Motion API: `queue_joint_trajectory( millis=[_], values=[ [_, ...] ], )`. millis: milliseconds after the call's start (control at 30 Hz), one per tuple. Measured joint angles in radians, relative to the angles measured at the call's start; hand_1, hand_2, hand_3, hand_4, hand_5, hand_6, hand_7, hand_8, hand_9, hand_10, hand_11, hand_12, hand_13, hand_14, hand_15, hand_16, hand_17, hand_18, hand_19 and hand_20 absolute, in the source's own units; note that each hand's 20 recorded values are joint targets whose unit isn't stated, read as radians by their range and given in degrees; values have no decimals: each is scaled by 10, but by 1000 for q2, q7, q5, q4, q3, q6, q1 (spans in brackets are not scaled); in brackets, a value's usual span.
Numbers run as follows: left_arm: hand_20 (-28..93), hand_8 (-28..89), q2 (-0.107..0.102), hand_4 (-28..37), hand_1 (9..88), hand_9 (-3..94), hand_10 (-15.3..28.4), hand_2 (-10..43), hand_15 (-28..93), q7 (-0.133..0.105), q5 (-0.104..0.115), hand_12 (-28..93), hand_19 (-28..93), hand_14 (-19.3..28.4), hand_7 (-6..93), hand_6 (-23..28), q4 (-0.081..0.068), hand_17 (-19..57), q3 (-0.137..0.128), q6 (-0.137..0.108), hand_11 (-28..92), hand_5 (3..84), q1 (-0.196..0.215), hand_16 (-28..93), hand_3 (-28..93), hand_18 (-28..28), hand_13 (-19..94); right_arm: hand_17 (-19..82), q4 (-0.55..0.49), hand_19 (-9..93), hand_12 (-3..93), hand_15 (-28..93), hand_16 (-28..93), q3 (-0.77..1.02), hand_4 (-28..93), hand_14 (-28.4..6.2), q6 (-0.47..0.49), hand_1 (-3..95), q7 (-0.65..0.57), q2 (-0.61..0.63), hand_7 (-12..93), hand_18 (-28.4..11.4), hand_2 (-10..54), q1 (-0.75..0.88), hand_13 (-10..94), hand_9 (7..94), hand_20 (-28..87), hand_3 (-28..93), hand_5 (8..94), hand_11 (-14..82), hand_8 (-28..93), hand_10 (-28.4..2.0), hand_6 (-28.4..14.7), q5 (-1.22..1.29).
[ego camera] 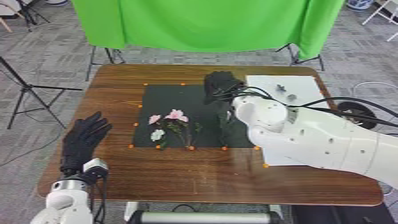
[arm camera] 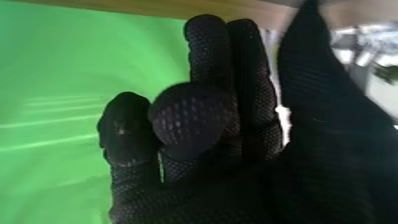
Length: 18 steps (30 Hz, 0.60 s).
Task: Arrange flowers
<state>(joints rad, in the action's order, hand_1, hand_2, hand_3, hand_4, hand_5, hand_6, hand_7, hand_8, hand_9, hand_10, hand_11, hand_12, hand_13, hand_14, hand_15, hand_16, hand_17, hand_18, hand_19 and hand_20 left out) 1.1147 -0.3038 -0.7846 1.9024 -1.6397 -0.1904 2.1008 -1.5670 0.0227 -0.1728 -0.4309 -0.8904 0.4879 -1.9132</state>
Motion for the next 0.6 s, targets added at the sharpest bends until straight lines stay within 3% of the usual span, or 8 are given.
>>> queue_joint_trajectory(
  millis=[267,600],
  values=[
    [185,-70,-1,-283,172,459,131,-29,231,6,-1,126,90,177,114,45,0,81,-1,4,188,475,1,14,716,142,380,550,0,932,183,662,289,83,-168,-64,280,231,-52,88,117,-181,-95,4,814,563,530,669,504,92,-80,-157,6,39],
    [185,-70,-2,-283,174,459,131,-29,231,13,-1,126,89,177,114,45,0,81,-1,10,187,475,1,14,714,142,380,543,32,932,188,667,278,103,-161,-67,331,238,-78,164,116,-186,-95,19,809,567,524,670,499,91,-76,-157,7,39]
  ],
)
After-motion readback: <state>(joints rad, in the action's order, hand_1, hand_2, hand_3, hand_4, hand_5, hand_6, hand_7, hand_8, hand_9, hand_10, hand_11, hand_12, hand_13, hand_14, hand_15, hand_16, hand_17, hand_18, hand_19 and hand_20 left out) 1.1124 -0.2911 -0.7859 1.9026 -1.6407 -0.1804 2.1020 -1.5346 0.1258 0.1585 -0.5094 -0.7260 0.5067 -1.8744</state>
